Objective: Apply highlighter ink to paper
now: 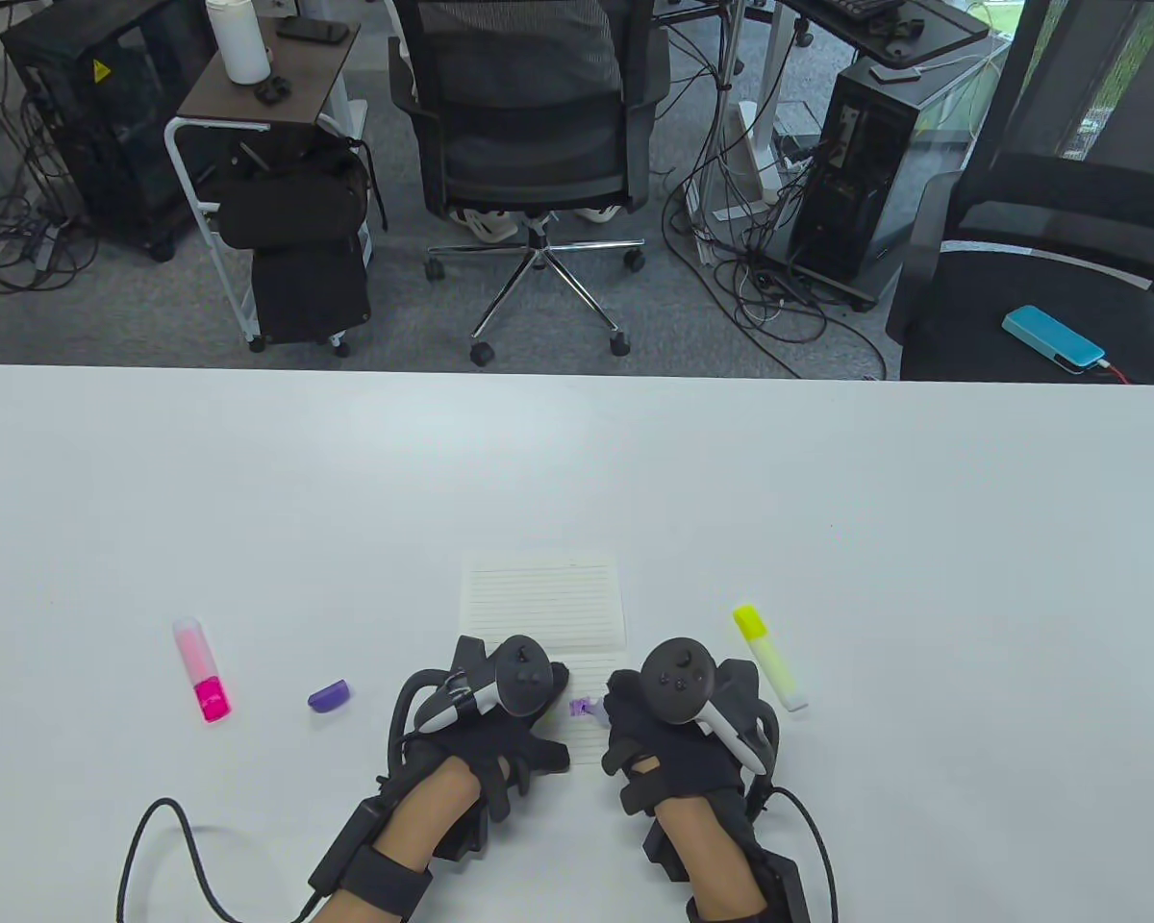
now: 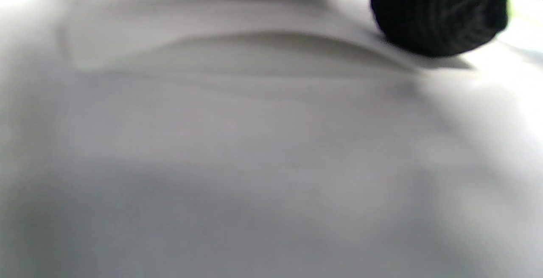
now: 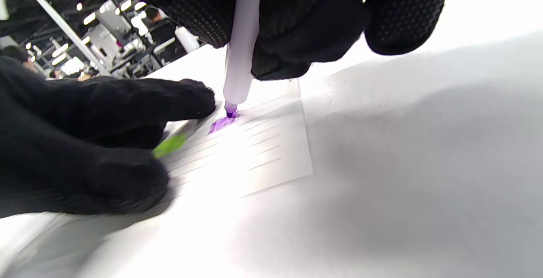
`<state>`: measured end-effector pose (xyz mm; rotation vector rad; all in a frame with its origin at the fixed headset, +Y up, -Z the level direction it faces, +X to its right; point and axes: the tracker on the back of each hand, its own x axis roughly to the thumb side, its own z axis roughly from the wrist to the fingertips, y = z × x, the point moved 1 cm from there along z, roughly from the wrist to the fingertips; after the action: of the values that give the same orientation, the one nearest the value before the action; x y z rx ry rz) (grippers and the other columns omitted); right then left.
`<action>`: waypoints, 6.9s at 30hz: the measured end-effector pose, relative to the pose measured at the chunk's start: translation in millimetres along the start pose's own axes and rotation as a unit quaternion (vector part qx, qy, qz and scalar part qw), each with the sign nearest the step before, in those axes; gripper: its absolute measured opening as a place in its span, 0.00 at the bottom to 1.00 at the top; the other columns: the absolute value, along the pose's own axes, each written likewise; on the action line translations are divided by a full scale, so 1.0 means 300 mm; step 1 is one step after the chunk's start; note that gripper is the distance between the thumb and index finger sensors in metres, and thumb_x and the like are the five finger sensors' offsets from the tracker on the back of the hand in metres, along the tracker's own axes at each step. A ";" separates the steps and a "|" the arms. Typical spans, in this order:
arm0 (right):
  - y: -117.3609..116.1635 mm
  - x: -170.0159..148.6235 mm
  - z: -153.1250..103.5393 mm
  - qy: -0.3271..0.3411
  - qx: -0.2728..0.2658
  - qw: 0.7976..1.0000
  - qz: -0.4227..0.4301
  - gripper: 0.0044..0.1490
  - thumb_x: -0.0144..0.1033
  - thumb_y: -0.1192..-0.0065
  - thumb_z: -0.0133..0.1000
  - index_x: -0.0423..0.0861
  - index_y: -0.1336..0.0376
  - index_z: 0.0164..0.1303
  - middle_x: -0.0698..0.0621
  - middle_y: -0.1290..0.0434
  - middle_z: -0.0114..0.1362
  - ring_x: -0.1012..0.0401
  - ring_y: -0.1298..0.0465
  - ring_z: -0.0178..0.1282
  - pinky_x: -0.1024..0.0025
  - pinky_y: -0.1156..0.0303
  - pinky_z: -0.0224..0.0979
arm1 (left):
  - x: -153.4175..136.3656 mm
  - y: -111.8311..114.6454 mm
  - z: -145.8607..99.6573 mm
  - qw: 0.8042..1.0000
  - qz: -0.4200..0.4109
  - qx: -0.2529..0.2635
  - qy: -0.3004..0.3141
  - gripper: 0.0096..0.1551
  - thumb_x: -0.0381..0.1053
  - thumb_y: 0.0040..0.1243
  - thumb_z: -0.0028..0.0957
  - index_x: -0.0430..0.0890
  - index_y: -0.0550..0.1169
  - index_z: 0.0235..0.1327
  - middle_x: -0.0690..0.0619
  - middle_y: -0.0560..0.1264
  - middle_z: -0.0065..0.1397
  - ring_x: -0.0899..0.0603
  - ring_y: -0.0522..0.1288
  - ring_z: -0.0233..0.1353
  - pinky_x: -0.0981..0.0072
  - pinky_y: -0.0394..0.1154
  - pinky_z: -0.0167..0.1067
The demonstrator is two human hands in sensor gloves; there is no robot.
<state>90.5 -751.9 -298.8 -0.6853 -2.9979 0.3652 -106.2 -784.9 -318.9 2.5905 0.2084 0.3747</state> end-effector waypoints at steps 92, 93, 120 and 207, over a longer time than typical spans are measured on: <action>-0.019 0.026 -0.007 -0.008 0.023 1.000 -0.019 0.26 0.41 0.41 0.70 0.45 0.36 0.76 0.42 0.23 0.62 0.51 0.22 0.44 0.43 0.31 0.67 | 0.000 -0.001 0.001 1.000 0.002 0.000 0.000 0.51 0.71 0.63 0.43 0.65 0.54 0.78 0.55 0.54 0.73 0.42 0.51 0.71 0.37 0.50 0.73; -0.015 0.024 -0.010 -0.016 0.023 0.999 -0.018 0.25 0.41 0.41 0.70 0.45 0.36 0.76 0.42 0.23 0.61 0.51 0.22 0.44 0.43 0.30 0.67 | 0.000 -0.001 0.000 1.000 0.001 0.000 0.000 0.51 0.71 0.64 0.43 0.65 0.54 0.78 0.55 0.54 0.73 0.42 0.51 0.71 0.37 0.50 0.73; -0.011 0.024 -0.021 -0.011 0.035 0.999 -0.021 0.25 0.40 0.40 0.69 0.44 0.35 0.75 0.42 0.22 0.60 0.51 0.22 0.42 0.43 0.30 0.67 | 0.000 0.001 -0.001 1.000 0.000 0.002 -0.001 0.51 0.71 0.64 0.43 0.65 0.54 0.78 0.55 0.54 0.73 0.42 0.51 0.71 0.37 0.50 0.73; -0.006 -0.015 -0.008 -0.023 0.063 0.997 0.027 0.26 0.40 0.41 0.70 0.44 0.36 0.76 0.41 0.23 0.60 0.51 0.22 0.43 0.43 0.30 0.66 | -0.003 0.005 0.000 1.000 -0.005 0.004 -0.002 0.51 0.71 0.64 0.42 0.65 0.54 0.78 0.55 0.54 0.73 0.42 0.51 0.71 0.38 0.49 0.73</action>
<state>94.1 -755.0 -295.9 -0.7557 -2.9712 0.5756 -106.9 -786.4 -318.4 2.5969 0.2213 0.3660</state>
